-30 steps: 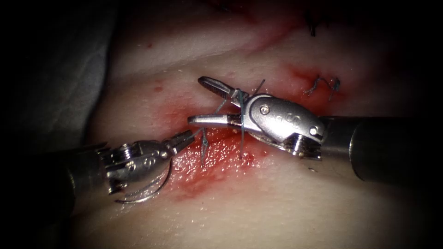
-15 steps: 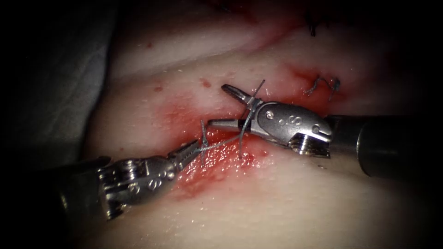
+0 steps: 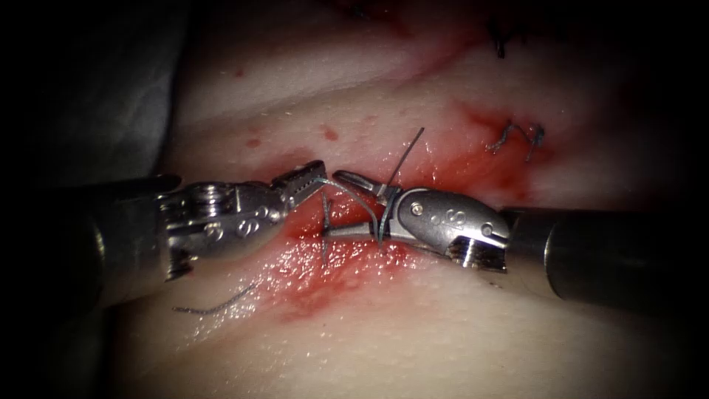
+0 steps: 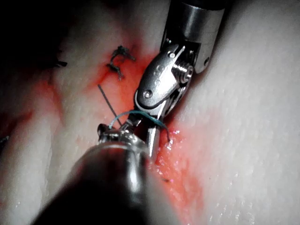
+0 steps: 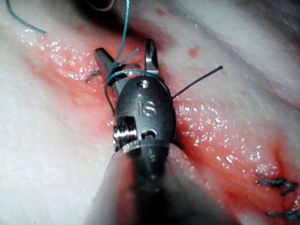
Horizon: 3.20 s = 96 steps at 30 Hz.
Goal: Wound Closure
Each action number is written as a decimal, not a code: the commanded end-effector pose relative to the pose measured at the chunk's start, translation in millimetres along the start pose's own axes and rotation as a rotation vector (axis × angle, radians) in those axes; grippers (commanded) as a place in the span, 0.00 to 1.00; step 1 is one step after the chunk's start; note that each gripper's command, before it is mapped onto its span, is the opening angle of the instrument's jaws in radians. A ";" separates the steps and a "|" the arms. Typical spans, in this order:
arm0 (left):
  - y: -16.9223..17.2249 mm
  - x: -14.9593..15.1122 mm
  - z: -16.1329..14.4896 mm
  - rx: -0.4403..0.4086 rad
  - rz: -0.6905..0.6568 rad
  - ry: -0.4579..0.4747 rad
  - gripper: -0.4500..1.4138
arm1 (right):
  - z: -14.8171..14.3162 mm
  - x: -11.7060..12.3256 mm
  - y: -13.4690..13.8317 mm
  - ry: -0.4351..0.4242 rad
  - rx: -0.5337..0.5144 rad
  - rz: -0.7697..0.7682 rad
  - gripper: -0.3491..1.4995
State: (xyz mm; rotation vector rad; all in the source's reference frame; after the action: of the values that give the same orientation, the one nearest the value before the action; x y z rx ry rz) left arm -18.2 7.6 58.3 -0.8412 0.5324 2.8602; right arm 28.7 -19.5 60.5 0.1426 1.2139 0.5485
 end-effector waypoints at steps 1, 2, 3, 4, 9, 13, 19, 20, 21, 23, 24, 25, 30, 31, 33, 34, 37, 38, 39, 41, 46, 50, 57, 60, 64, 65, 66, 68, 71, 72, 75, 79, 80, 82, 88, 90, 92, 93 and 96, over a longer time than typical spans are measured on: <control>0.1 0.0 1.1 -0.003 0.008 0.000 0.00 | 0.8 -0.8 -0.6 0.004 0.020 -0.004 0.70; -0.2 -0.1 1.5 -0.005 0.019 0.004 0.00 | 0.7 -0.9 -0.7 0.009 0.034 -0.008 0.69; -0.5 -0.3 2.0 -0.006 0.017 0.007 0.00 | 0.7 -1.1 -0.8 0.018 0.055 -0.002 0.68; -0.8 -0.5 2.4 -0.009 0.018 0.008 0.00 | 0.7 -1.2 -0.8 0.026 0.066 -0.005 0.67; -1.4 -1.5 4.4 -0.023 0.025 -0.002 0.00 | 0.7 -1.7 -1.0 0.076 0.130 0.002 0.66; -2.0 -2.4 5.3 -0.026 0.029 -0.003 0.00 | 0.7 -2.3 -1.5 0.088 0.182 0.002 0.64; -2.7 -3.6 7.8 -0.007 0.033 -0.022 0.00 | 0.9 -2.8 -2.1 0.138 0.261 0.031 0.60; -2.6 -3.8 8.2 -0.002 0.035 -0.026 0.00 | 0.9 -2.7 -2.1 0.149 0.272 0.043 0.60; -2.6 -3.8 8.2 -0.002 0.035 -0.026 0.00 | 0.9 -2.7 -2.1 0.149 0.272 0.043 0.60; -1.8 -4.5 9.6 0.004 0.030 -0.035 0.00 | 0.8 -2.7 -2.2 0.190 0.313 0.076 0.55; -1.8 -4.5 9.6 0.004 0.030 -0.035 0.00 | 0.8 -2.7 -2.2 0.190 0.313 0.076 0.55; -1.2 -5.1 10.5 0.004 0.017 -0.041 0.00 | 0.8 -2.9 -2.3 0.200 0.339 0.077 0.44; -0.4 -6.1 11.7 0.008 0.010 -0.051 0.00 | 0.8 -3.2 -2.4 0.201 0.364 0.100 0.42; -0.1 -6.4 12.0 0.011 0.007 -0.054 0.00 | 0.8 -3.2 -2.4 0.211 0.365 0.107 0.42; 0.4 -7.2 12.4 0.017 0.014 -0.062 0.00 | 0.7 -3.2 -2.0 0.271 0.354 0.155 0.42; 0.4 -7.2 12.4 0.017 0.014 -0.062 0.00 | 0.7 -3.2 -2.0 0.271 0.354 0.155 0.42; 1.6 -8.1 12.1 0.010 0.017 -0.072 0.00 | 0.1 -3.0 -1.1 0.345 0.305 0.211 0.41; 2.0 -8.3 12.0 0.012 0.013 -0.077 0.00 | -0.1 -3.0 -0.8 0.367 0.293 0.225 0.41; 2.0 -8.3 12.0 0.012 0.013 -0.077 0.00 | -0.1 -3.0 -0.8 0.367 0.293 0.225 0.41; 2.9 -8.3 11.6 0.001 0.018 -0.078 0.00 | -0.4 -2.9 -0.2 0.412 0.267 0.259 0.41; 5.0 -7.5 10.5 -0.006 0.014 -0.076 0.00 | -0.9 -2.5 1.4 0.507 0.225 0.310 0.46; 6.7 -6.2 9.3 0.001 0.004 -0.091 0.00 | -1.3 -2.5 1.7 0.540 0.180 0.330 0.48; 10.4 -4.4 7.1 -0.001 -0.005 -0.111 0.00 | -2.7 -1.7 2.7 0.550 0.043 0.359 0.55; 11.7 -3.7 6.3 -0.001 -0.004 -0.128 0.00 | -3.2 -1.7 2.8 0.505 -0.026 0.355 0.57; 12.4 -2.3 5.6 0.001 0.020 -0.148 0.00 | -3.6 -2.2 2.6 0.406 -0.132 0.362 0.65; 12.4 -1.9 5.5 0.000 0.028 -0.153 0.00 | -3.7 -2.3 2.4 0.383 -0.155 0.371 0.66; 12.4 -1.6 5.5 -0.001 0.037 -0.157 0.00 | -3.8 -2.3 2.3 0.367 -0.173 0.386 0.68; 12.3 -0.8 5.5 -0.002 0.041 -0.166 0.00 | -4.0 -2.5 2.1 0.332 -0.212 0.405 0.70; 12.2 0.0 5.6 0.002 0.039 -0.168 0.00 | -4.5 -2.7 2.0 0.288 -0.281 0.452 0.69; 12.2 0.3 5.7 0.002 0.037 -0.170 0.00 | -4.7 -2.7 2.1 0.279 -0.304 0.454 0.69; 12.1 1.2 6.2 0.007 0.035 -0.169 0.00 | -5.2 -2.6 2.8 0.287 -0.350 0.522 0.69; 12.1 1.9 6.9 0.007 0.029 -0.166 0.00 | -5.3 -2.5 3.2 0.292 -0.379 0.606 0.66; 12.0 2.1 7.3 0.007 0.026 -0.167 0.00 | -5.3 -2.5 3.3 0.291 -0.391 0.641 0.66; 11.8 2.2 7.5 0.006 0.025 -0.166 0.00 | -5.3 -2.5 3.4 0.288 -0.398 0.664 0.65; 10.3 1.9 8.3 -0.001 0.017 -0.165 0.00 | -5.1 -2.6 4.2 0.239 -0.447 0.789 0.55; 10.1 1.8 8.3 -0.002 0.016 -0.165 0.00 | -5.1 -2.6 4.3 0.234 -0.451 0.802 0.55; 9.2 1.6 8.5 -0.004 0.012 -0.164 0.00 | -5.1 -2.8 4.6 0.214 -0.474 0.840 0.55; 8.9 1.5 8.6 -0.003 0.011 -0.163 0.00 | -5.1 -2.9 4.6 0.203 -0.482 0.841 0.54; 7.8 1.2 9.0 0.000 0.006 -0.161 0.00 | -5.4 -3.4 4.7 0.171 -0.502 0.873 0.48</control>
State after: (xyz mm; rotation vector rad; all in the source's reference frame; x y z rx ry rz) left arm -24.7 4.0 66.4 -0.6006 0.5183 2.8980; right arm 20.7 -17.8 62.7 0.1977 1.0976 1.6402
